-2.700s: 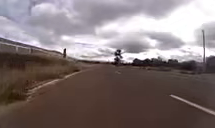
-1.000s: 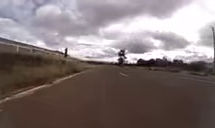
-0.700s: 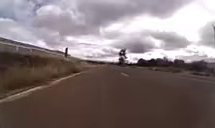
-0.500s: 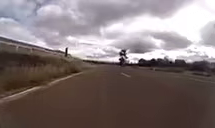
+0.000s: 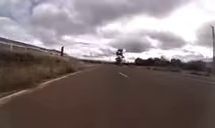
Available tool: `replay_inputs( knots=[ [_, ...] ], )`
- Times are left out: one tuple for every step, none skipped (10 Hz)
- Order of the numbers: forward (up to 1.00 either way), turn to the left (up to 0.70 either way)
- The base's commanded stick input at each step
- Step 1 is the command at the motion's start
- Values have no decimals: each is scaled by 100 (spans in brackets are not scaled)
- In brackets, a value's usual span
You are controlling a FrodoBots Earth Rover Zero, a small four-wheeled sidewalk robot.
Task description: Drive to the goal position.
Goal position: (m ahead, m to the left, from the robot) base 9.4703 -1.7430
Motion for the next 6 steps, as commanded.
replay_inputs(
  knots=[
    [70, 1],
    [70, 1],
    [70, 1],
    [70, 1],
    [70, 1],
    [70, 1]
  ],
)
